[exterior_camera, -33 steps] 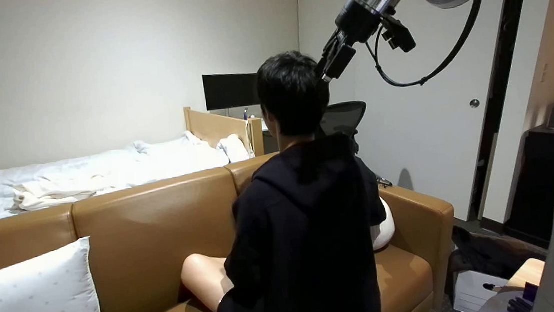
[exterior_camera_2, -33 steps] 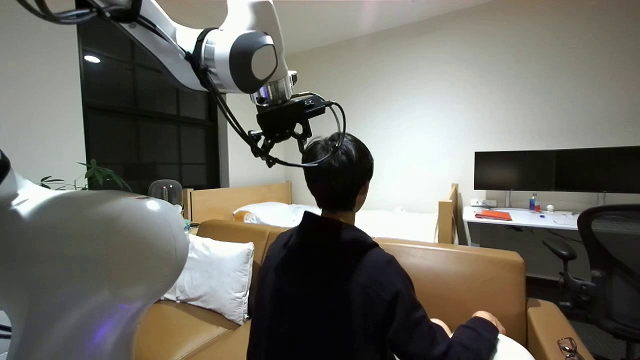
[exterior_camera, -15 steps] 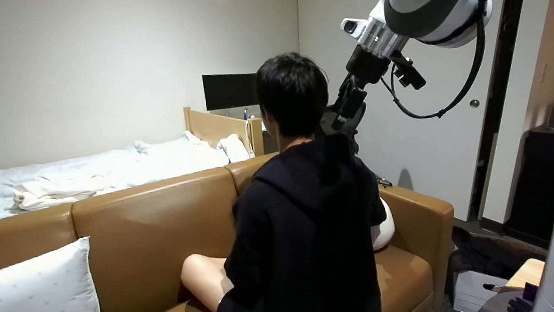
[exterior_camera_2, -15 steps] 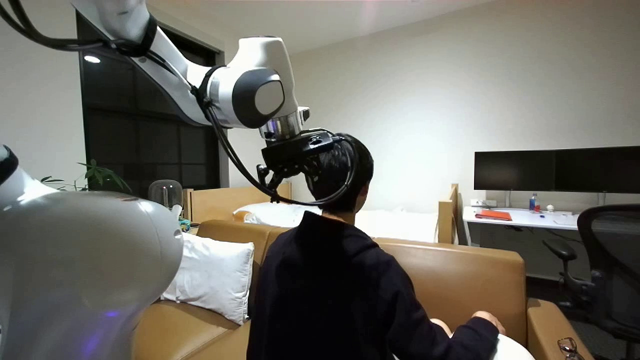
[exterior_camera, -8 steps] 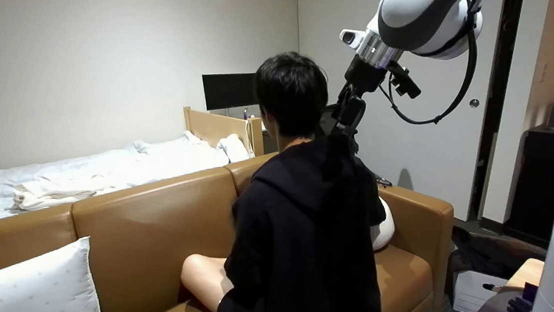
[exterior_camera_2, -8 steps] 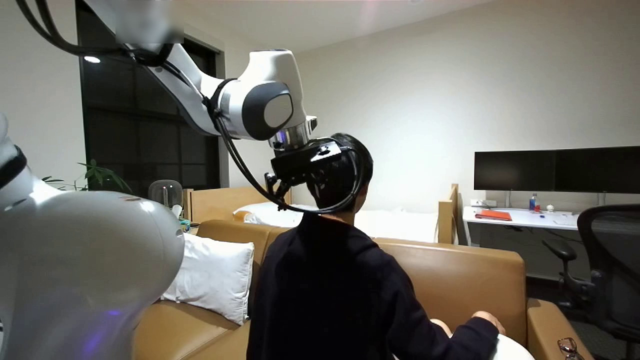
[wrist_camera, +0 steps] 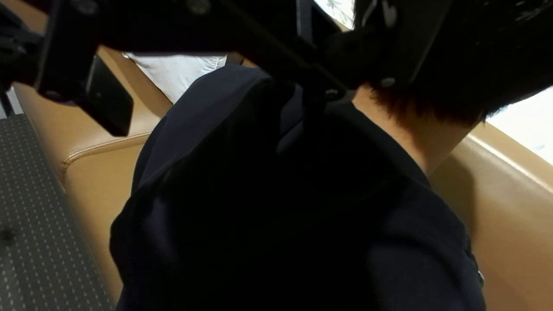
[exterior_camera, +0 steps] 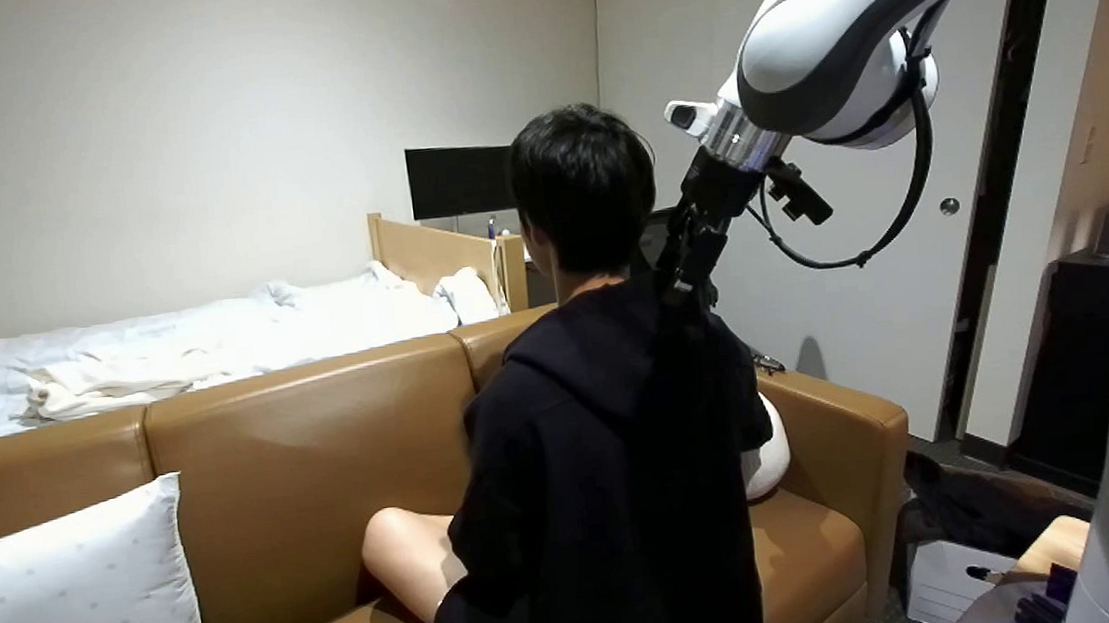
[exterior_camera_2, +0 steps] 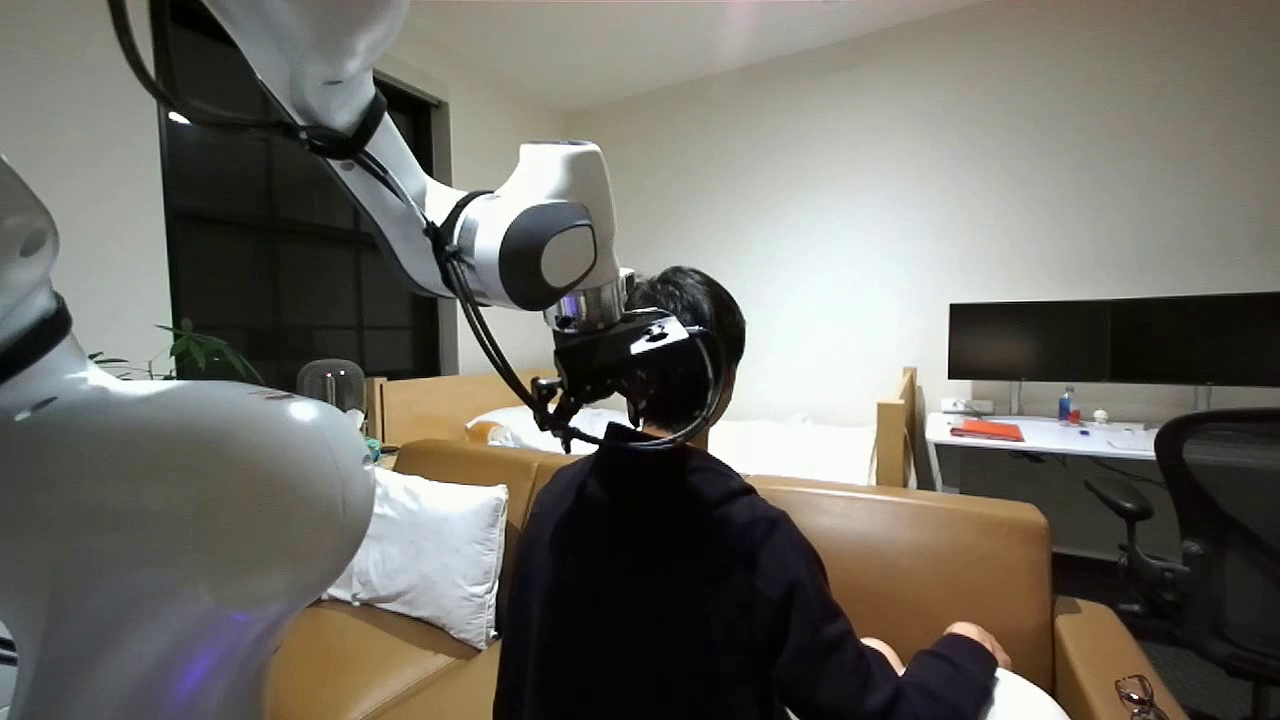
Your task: Put the hood over his head
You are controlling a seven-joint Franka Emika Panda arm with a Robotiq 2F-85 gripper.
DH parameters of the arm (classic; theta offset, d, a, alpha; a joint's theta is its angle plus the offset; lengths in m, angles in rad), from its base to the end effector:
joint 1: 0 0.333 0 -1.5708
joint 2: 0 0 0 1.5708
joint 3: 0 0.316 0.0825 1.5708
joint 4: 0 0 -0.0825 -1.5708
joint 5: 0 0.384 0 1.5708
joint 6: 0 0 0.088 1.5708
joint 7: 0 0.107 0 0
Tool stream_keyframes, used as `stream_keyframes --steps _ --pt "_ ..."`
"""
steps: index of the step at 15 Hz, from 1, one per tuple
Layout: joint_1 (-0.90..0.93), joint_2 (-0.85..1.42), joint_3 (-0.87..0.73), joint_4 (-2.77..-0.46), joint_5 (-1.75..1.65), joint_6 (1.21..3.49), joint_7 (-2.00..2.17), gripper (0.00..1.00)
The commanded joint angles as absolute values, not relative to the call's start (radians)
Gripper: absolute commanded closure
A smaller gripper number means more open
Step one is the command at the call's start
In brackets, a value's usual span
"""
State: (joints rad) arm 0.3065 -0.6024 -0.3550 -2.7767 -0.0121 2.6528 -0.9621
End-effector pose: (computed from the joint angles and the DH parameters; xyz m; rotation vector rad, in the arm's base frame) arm 0.3823 -0.0138 0.4226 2.6883 1.3591 0.7436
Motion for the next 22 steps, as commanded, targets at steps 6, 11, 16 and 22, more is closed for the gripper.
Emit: stream_keyframes --steps 6,11,16,22 --pt "0.302 -0.551 -0.349 -2.751 0.030 2.663 -1.036 0.00" --pt "0.304 -0.547 -0.345 -2.752 0.035 2.667 -1.031 0.00" --pt "0.304 -0.538 -0.348 -2.749 0.042 2.668 -1.032 0.33" --pt "0.297 -0.529 -0.342 -2.744 0.044 2.671 -1.028 0.72"
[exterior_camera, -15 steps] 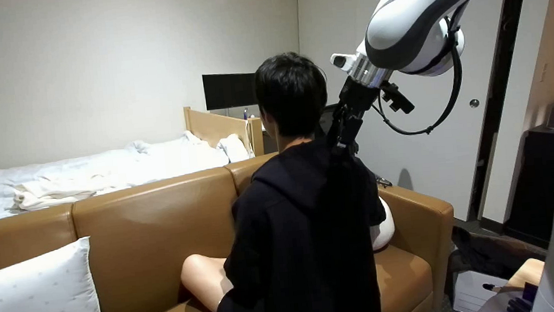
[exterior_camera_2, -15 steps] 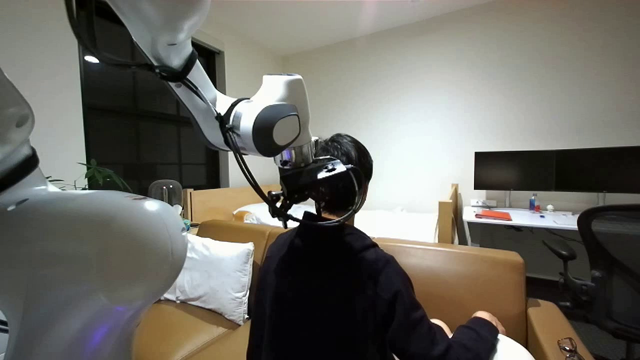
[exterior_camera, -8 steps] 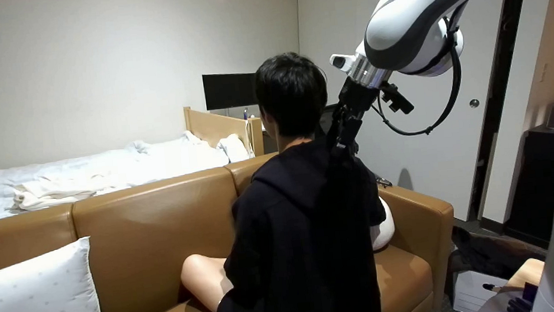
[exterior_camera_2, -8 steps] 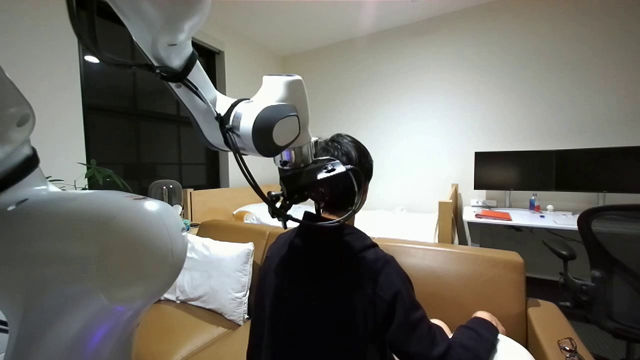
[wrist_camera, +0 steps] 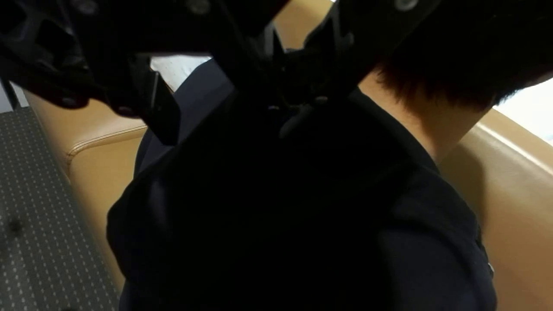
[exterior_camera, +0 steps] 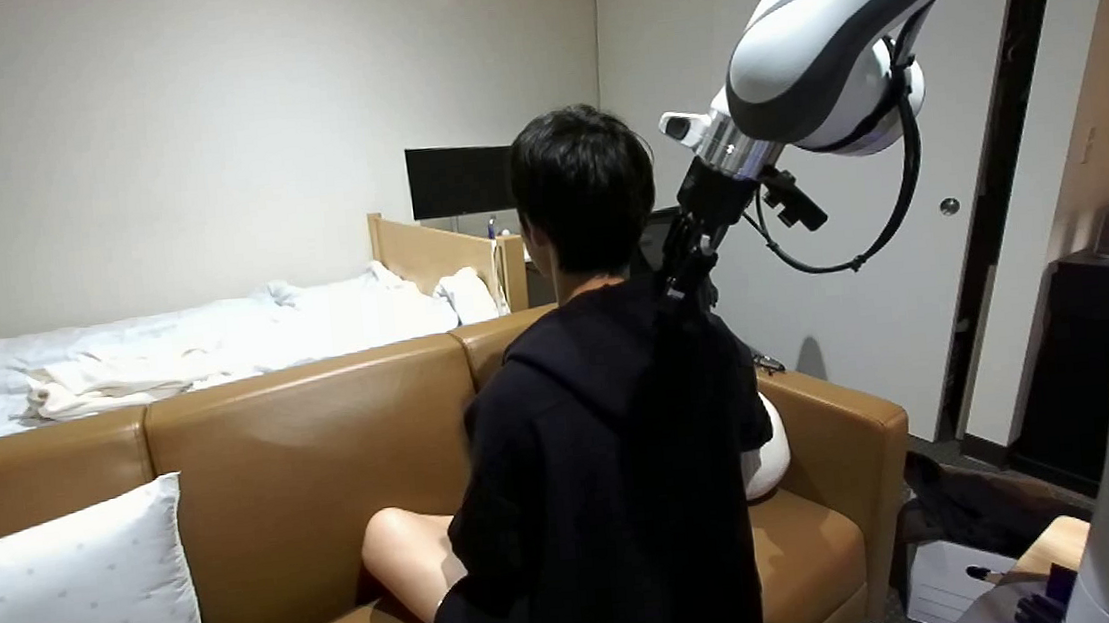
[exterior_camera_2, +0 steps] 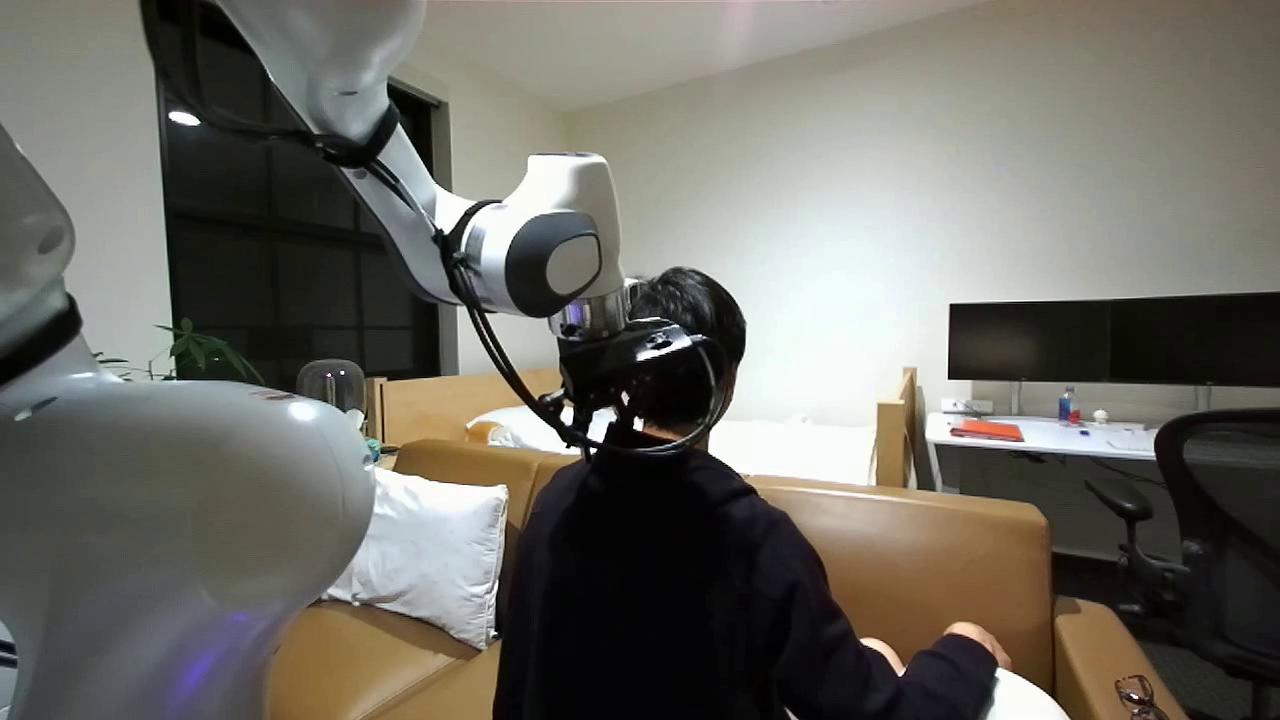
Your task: Put the hood over his head
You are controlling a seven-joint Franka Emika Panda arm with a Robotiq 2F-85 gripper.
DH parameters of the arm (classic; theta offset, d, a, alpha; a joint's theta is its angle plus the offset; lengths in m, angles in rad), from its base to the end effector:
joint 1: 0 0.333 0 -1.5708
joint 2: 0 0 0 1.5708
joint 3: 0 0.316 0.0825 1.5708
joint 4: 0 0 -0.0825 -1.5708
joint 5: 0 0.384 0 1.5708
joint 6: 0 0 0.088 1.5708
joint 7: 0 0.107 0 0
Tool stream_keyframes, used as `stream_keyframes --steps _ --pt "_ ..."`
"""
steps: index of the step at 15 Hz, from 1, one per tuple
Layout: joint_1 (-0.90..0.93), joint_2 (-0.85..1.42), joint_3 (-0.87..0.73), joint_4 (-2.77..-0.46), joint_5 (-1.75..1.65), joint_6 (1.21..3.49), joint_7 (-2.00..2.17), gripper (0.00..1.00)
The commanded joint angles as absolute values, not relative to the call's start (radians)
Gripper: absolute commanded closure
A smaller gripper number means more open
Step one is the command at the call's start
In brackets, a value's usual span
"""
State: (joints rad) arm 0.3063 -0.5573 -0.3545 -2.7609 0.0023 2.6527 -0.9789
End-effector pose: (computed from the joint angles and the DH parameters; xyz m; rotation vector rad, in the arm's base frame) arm 0.3896 -0.0144 0.4136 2.6987 1.3700 0.7029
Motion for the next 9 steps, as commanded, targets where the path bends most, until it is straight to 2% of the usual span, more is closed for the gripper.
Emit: stream_keyframes --steps 1,4,9 --pt "0.294 -0.528 -0.339 -2.744 0.041 2.673 -1.026 0.80" --pt "0.283 -0.527 -0.327 -2.740 0.030 2.677 -1.018 0.98" --pt "0.240 -0.541 -0.283 -2.740 -0.010 2.716 -0.995 0.99"
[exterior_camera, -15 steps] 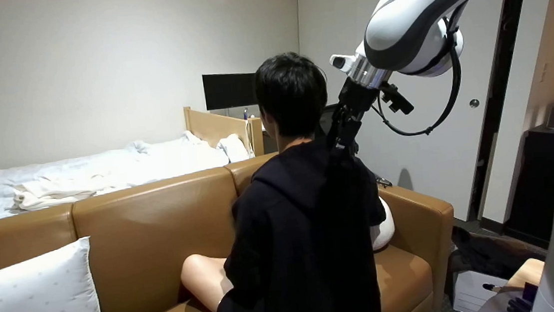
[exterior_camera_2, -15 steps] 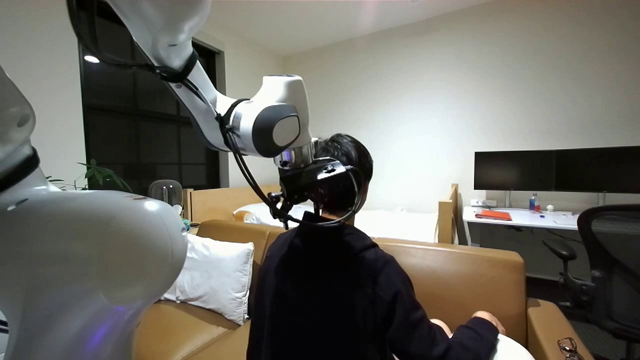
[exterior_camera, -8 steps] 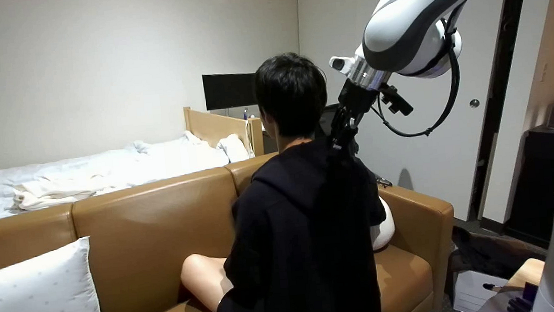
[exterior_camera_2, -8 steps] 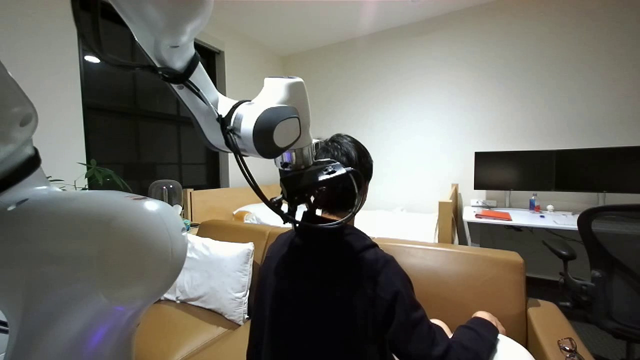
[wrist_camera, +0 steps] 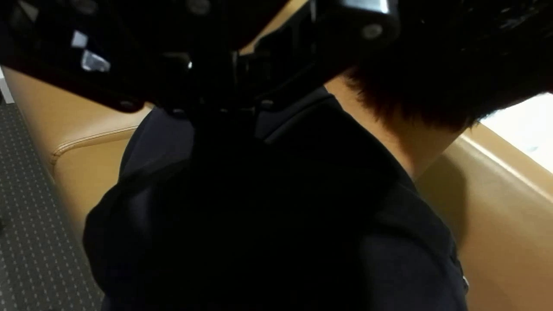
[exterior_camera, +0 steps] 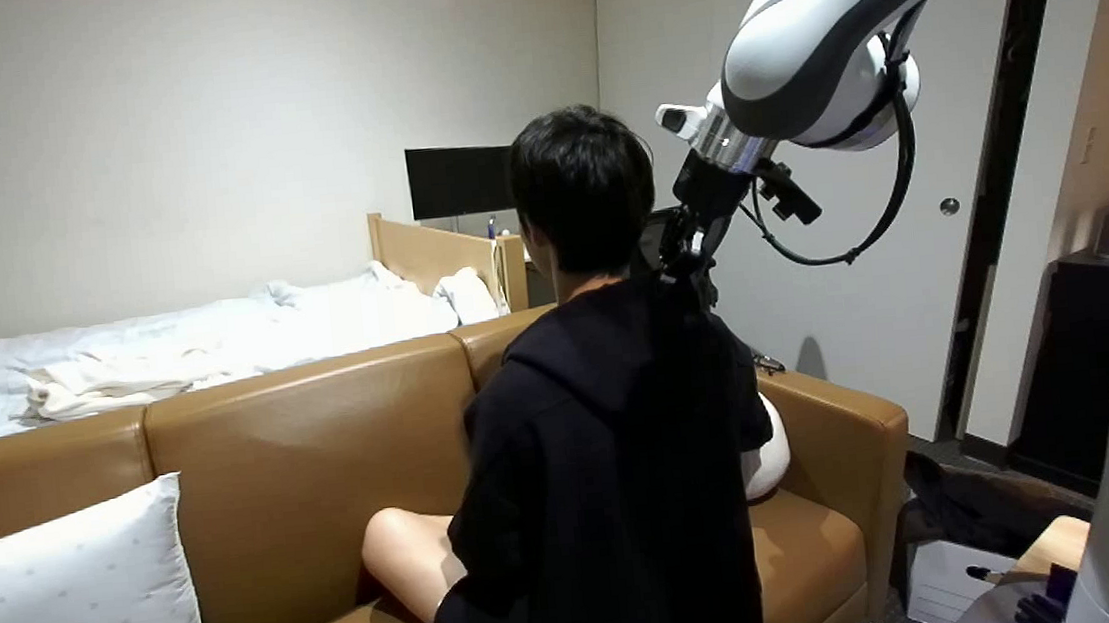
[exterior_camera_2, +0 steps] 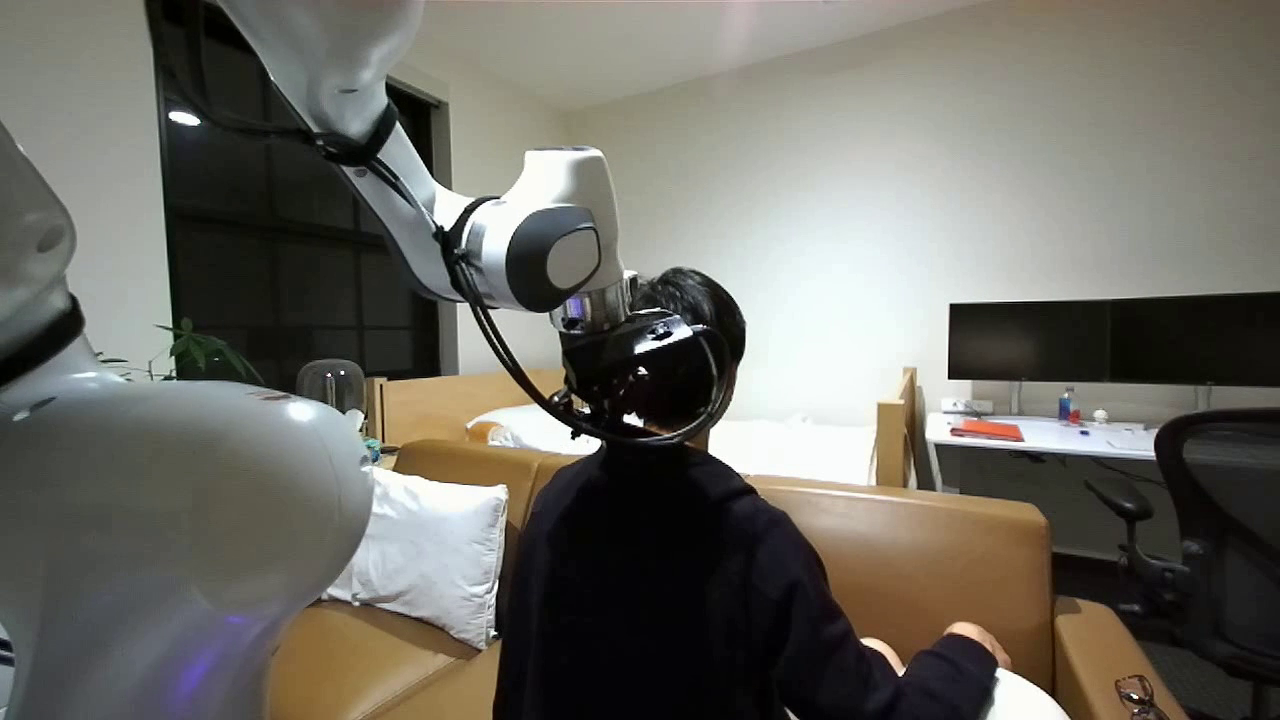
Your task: Put the hood over his head
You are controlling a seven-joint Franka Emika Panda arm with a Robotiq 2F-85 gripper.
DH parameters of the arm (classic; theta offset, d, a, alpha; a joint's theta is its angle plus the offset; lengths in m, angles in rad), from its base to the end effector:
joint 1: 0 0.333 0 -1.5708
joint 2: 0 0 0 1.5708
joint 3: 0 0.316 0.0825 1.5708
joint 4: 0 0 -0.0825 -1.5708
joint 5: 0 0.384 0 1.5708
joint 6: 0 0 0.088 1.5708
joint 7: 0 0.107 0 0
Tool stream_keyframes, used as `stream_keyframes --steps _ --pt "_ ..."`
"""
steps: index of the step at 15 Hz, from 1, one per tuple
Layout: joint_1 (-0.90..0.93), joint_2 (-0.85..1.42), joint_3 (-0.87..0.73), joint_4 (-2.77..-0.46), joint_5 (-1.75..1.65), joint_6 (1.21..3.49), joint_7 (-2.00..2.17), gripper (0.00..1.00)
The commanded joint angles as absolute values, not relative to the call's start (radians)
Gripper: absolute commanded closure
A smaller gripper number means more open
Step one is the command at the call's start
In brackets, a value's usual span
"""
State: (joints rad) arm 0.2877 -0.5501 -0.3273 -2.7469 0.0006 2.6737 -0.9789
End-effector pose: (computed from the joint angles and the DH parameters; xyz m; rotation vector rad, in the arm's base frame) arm 0.3943 -0.0128 0.4220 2.6629 1.3617 0.7276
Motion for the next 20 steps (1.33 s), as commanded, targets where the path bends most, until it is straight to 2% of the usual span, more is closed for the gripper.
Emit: stream_keyframes --steps 1,12,20 --pt "0.226 -0.551 -0.271 -2.739 -0.023 2.724 -0.995 0.99" --pt "0.170 -0.707 -0.229 -2.647 -0.093 2.652 -0.995 0.99" --pt "0.391 -0.775 -0.401 -2.538 0.187 2.259 -1.201 0.99"
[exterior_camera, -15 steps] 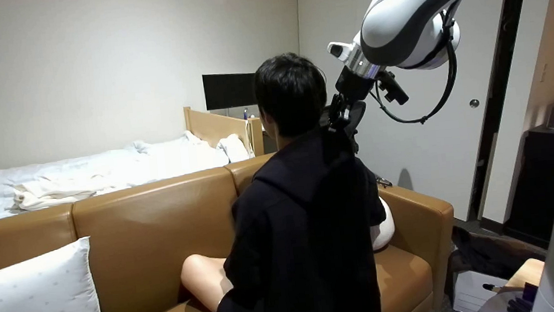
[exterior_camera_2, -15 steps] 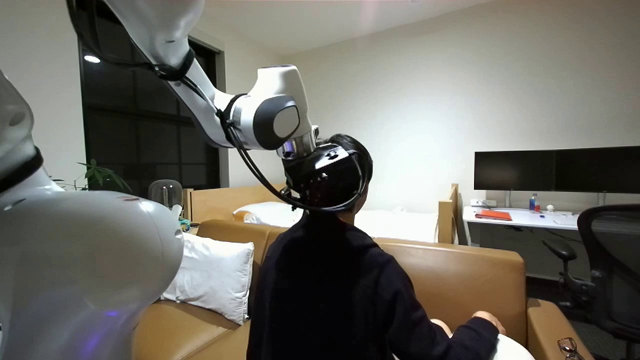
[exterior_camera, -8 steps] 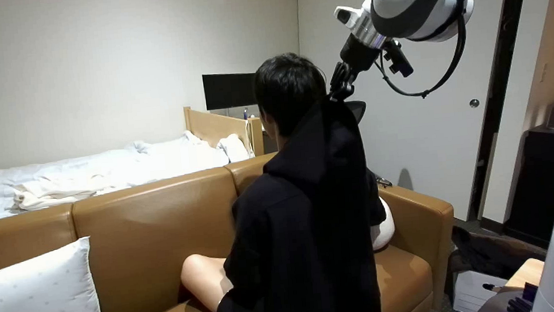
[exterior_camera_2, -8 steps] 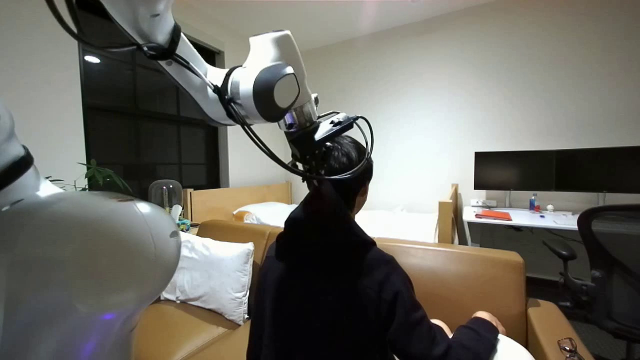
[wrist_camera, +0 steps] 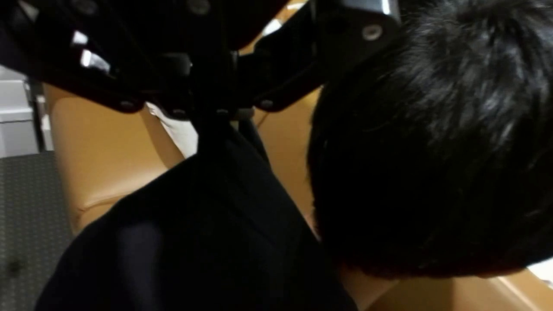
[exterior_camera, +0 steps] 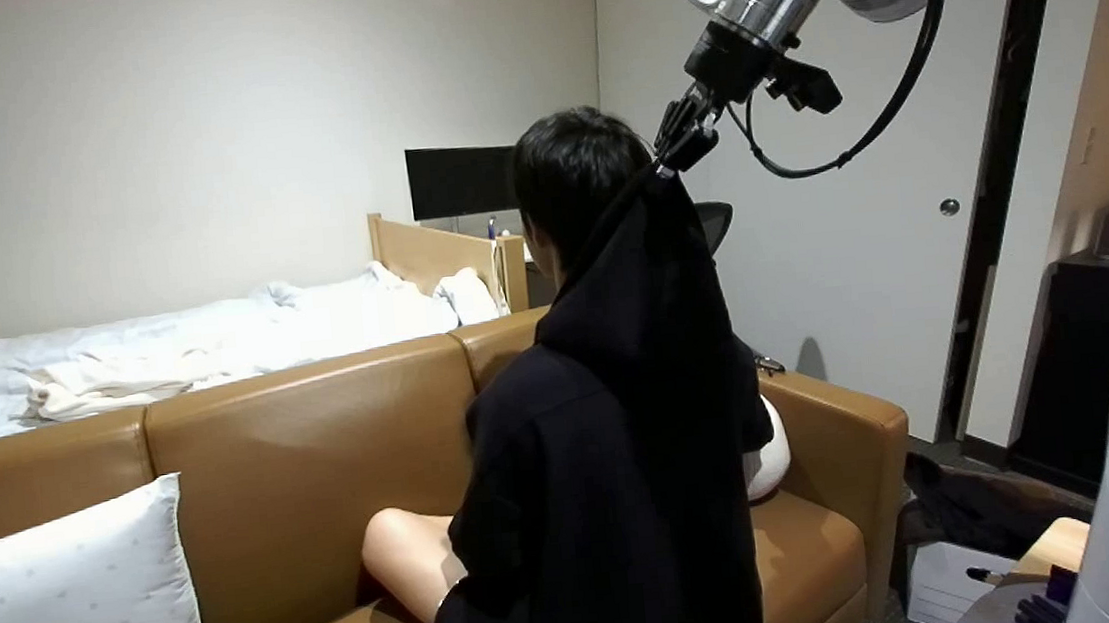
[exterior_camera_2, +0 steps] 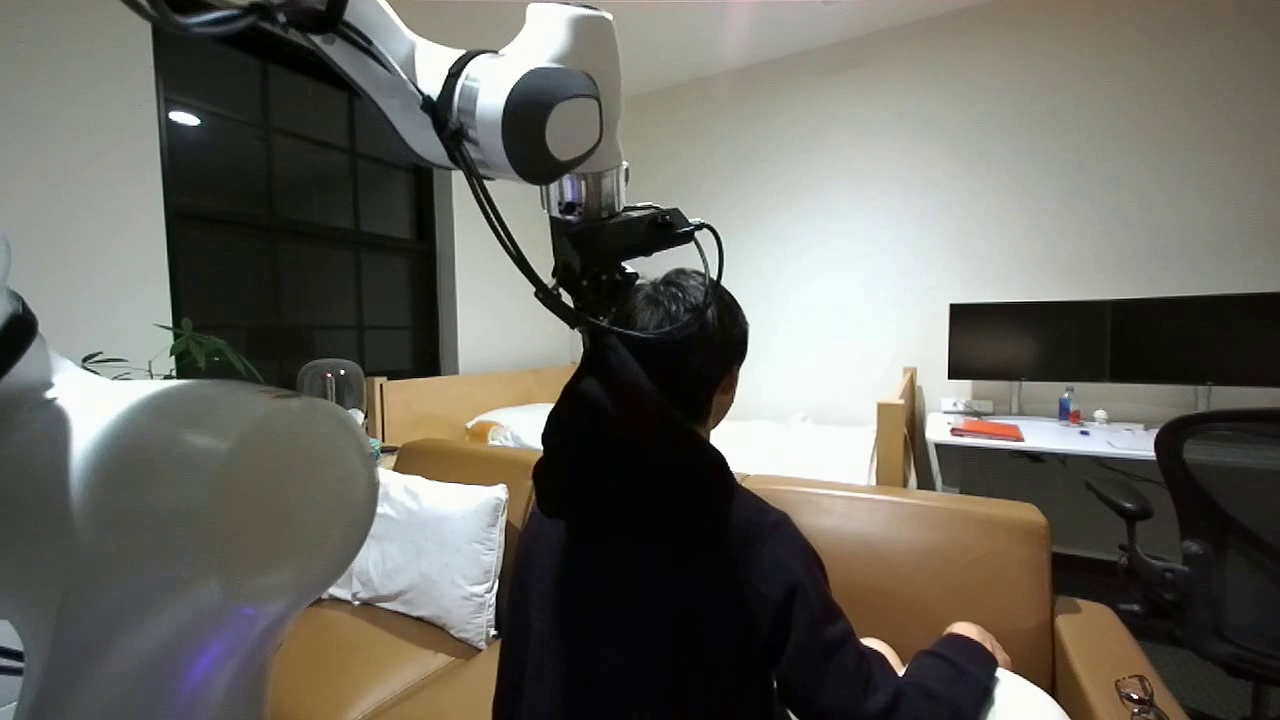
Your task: Put the hood over his head
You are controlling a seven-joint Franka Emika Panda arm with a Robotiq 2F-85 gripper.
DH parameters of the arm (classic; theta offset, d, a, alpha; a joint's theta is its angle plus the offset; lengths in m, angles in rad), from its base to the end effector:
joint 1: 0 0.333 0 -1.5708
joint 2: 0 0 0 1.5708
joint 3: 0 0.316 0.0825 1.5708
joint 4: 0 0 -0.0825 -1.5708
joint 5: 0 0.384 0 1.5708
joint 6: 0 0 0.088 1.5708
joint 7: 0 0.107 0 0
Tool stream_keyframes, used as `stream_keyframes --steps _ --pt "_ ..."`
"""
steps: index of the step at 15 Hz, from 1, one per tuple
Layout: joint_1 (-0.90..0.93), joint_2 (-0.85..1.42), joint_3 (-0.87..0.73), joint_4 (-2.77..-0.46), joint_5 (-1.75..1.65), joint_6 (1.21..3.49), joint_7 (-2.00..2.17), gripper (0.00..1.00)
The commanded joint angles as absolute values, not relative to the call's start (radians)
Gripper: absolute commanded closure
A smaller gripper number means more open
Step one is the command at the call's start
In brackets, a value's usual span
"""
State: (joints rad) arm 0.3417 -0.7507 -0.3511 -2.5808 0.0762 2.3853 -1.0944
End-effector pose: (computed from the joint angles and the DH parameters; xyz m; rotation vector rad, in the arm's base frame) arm 0.3778 -0.0190 0.5397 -2.5776 -1.5256 -0.9199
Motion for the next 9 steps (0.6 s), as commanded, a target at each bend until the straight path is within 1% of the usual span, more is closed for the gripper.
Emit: stream_keyframes --steps 1,4,6,9 --pt "0.396 -0.770 -0.414 -2.526 0.219 2.198 -1.229 0.99" --pt "0.338 -0.753 -0.396 -2.465 0.233 2.036 -1.273 0.99" --pt "0.296 -0.750 -0.380 -2.431 0.209 1.997 -1.287 0.99" --pt "0.234 -0.748 -0.354 -2.380 0.183 2.002 -1.308 0.99"
